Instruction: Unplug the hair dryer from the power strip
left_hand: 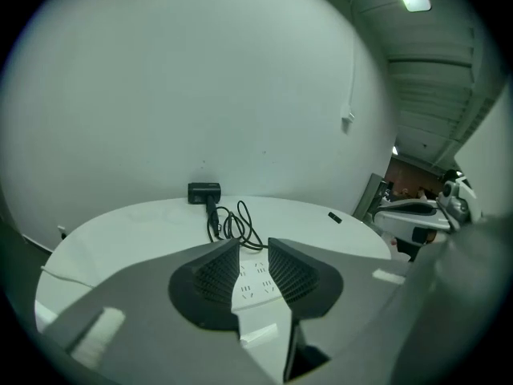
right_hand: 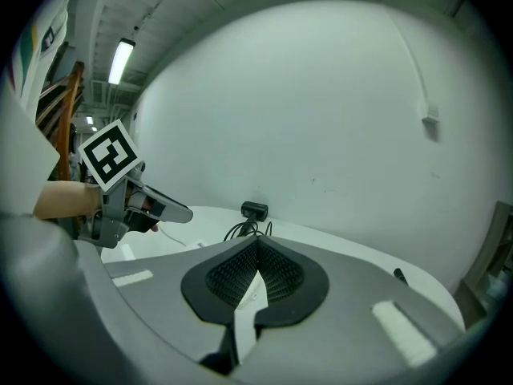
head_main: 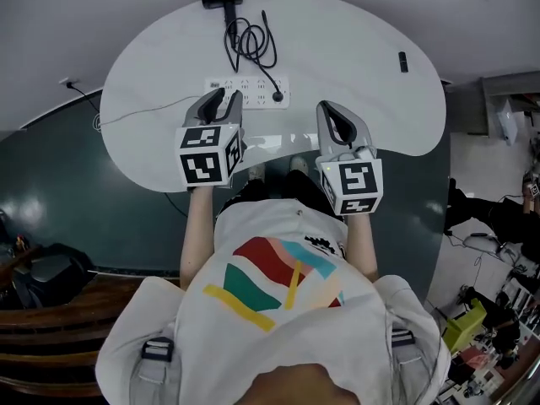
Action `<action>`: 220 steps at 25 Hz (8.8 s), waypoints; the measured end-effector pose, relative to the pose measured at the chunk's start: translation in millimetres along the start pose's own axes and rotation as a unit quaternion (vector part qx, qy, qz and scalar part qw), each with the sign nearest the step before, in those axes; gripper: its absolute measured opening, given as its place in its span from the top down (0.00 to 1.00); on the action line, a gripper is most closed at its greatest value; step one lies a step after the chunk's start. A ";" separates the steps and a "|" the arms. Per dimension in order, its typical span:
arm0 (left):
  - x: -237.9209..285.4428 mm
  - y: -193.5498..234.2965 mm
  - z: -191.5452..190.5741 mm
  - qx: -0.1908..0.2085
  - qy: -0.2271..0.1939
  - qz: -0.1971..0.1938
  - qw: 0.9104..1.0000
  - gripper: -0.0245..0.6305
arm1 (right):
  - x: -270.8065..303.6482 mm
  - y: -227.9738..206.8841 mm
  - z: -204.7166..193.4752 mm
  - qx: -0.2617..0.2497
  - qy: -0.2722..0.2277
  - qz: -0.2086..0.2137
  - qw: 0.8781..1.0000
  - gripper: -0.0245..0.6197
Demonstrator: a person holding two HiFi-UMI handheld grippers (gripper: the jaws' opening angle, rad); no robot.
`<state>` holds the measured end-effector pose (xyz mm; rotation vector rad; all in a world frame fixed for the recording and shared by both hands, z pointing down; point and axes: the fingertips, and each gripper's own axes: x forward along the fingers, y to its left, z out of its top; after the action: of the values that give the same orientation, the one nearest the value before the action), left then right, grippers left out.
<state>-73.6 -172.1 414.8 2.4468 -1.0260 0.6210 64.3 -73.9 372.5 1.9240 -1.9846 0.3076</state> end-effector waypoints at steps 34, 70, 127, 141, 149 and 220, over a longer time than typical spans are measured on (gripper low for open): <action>100.9 14.2 -97.2 0.236 0.314 -0.027 0.919 0.60 | 69.1 16.4 -38.8 -0.107 0.074 0.219 0.967 0.94; 94.8 28.1 -112.8 0.230 0.332 -0.048 0.913 0.49 | 81.3 19.9 -84.8 -0.137 0.174 0.259 0.940 0.81; 96.1 25.2 -101.0 0.128 0.405 -0.104 0.899 0.57 | 131.7 68.2 -24.3 0.011 0.008 0.371 0.928 0.87; 99.5 1.6 -124.9 0.224 0.396 -0.100 0.885 0.49 | 120.4 36.0 90.6 -0.019 -0.111 0.365 0.924 0.85; 81.5 7.5 -71.0 0.187 0.291 -0.072 0.935 0.48 | 119.0 18.2 91.0 -0.014 -0.108 0.345 0.932 0.86; -5.7 -15.0 96.8 -0.057 -0.170 -0.022 0.984 0.96 | 85.3 -85.3 76.0 0.005 -0.117 0.070 0.991 0.94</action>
<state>-42.9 -210.4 329.8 2.5176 -1.0967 0.1240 140.5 -186.5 329.5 1.9041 -2.2781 0.1332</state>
